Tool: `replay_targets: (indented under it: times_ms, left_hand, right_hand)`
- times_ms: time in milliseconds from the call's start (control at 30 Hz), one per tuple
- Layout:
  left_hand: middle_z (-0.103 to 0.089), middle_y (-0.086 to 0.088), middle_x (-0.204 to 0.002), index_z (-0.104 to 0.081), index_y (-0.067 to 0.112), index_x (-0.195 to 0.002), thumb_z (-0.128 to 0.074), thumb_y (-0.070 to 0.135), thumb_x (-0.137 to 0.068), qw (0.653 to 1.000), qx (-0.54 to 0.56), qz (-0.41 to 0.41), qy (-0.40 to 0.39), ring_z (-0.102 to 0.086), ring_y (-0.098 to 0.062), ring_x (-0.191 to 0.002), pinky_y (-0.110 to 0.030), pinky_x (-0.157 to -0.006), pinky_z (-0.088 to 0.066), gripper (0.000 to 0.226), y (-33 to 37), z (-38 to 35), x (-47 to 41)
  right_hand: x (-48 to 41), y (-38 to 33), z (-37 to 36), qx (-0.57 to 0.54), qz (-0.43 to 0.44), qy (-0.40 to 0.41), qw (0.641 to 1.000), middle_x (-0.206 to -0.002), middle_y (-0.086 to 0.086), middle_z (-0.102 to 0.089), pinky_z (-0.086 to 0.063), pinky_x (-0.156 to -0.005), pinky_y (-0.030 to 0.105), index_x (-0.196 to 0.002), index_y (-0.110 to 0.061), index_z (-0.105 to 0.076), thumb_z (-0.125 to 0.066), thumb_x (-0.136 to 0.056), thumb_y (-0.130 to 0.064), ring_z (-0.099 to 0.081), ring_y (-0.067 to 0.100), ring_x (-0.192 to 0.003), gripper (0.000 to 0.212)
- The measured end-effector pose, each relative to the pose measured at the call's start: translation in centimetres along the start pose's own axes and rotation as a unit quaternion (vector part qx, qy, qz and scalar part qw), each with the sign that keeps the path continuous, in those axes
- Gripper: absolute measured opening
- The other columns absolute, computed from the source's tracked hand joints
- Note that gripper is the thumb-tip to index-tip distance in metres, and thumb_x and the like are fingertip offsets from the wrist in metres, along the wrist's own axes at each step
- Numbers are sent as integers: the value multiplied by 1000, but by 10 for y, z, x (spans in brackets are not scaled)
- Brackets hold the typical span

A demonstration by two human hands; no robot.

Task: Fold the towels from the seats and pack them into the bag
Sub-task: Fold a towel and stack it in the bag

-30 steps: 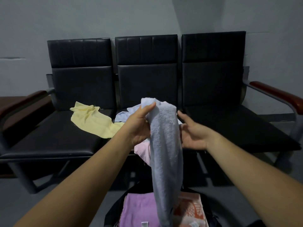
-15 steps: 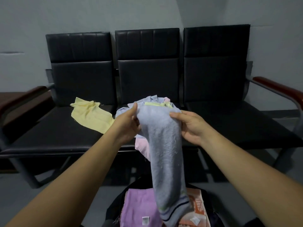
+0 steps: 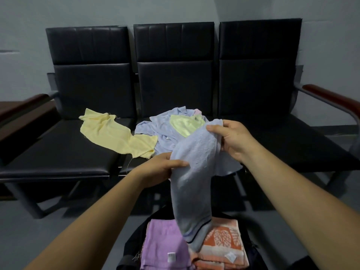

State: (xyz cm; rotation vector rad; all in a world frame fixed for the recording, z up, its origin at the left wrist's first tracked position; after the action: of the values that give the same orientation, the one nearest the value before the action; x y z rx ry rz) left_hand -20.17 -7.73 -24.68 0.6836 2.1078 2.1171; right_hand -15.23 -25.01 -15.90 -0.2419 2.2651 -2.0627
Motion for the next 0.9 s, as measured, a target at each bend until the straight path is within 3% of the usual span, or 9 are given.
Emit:
replay_targets:
  times_ms: [100,167,233,333,467,600,700,767,900]
  left_hand:
    - [-73,-15,-113,-70,-3,-110,-82,27,-82,996,-77,51,7,-69,-29,-102,-44,-98,-52,42,-14,8,-1]
    - [-71,-19,-104,-69,-8,-101,-83,23,-80,998,-57,40,-4,-67,-28,-93,-44,-92,-52,40,-18,7,-2]
    - [-69,-23,-116,-66,-10,-113,-75,18,-84,999,44,-7,-8,-65,-35,-105,-45,-97,-51,41,-14,4,-2]
    - [-55,-27,-140,-52,0,-141,-68,23,-89,975,215,-61,-4,-54,-41,-128,-49,-104,-49,59,1,1,0]
    - [-62,-20,-135,-52,3,-141,-71,28,-88,945,311,-77,62,-62,-35,-123,-45,-96,-55,61,20,5,-3]
    - [-69,-11,-124,-55,12,-136,-66,14,-91,961,226,-120,106,-69,-27,-109,-38,-88,-59,46,35,14,-8]
    - [-70,-7,-125,-58,23,-129,-60,2,-95,974,136,-149,108,-68,-26,-113,-37,-94,-57,40,47,20,-9]
    - [-68,-13,-127,-59,19,-128,-60,0,-95,977,93,-161,109,-67,-31,-115,-42,-97,-56,39,52,25,-8]
    - [-74,-15,-114,-69,8,-119,-75,14,-87,985,16,-101,138,-71,-33,-107,-49,-97,-55,33,39,33,-9]
  right_hand:
    - [-2,4,4,40,3,23,999,-82,2,-76,-56,-59,29,-95,-10,-71,-74,-90,-14,-72,15,-71,7]
    - [-5,8,6,51,0,27,998,-84,2,-77,-58,-64,32,-98,-9,-72,-74,-89,-15,-74,16,-75,11]
    - [-11,18,7,21,-19,26,999,-95,7,-78,-61,-77,40,-105,-7,-72,-73,-91,-16,-76,23,-88,17]
    - [-19,42,2,-120,-72,-12,990,-116,16,-73,-57,-95,45,-118,-1,-69,-69,-93,-15,-72,28,-106,28]
    - [-13,82,-17,-168,-160,-103,967,-124,15,-65,-58,-91,42,-136,-8,-61,-75,-85,-37,-65,28,-114,60]
    - [-3,95,-38,-159,-164,-203,952,-138,16,-62,-52,-102,44,-140,-6,-57,-80,-80,-33,-59,31,-129,69]
    - [-16,84,-31,-148,-125,-150,970,-127,21,-67,-55,-100,46,-126,1,-65,-74,-83,-14,-66,32,-117,46]
    - [-26,76,-18,-123,-93,-86,984,-115,20,-72,-54,-98,52,-109,-2,-72,-72,-84,-7,-70,33,-107,25]
    - [-32,66,-6,-106,-45,-21,993,-108,19,-74,-58,-93,45,-118,1,-68,-70,-88,-1,-72,32,-100,30]
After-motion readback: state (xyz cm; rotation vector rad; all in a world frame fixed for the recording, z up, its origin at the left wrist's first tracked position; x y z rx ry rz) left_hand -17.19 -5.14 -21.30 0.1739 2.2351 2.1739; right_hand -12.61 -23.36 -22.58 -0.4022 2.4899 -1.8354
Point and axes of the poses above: each hand's wrist, its own x-axis away from the middle knuckle, its own z-axis out of the back of the hand, y = z × x, the point moved 10 cm from there along -x, towards the middle knuckle
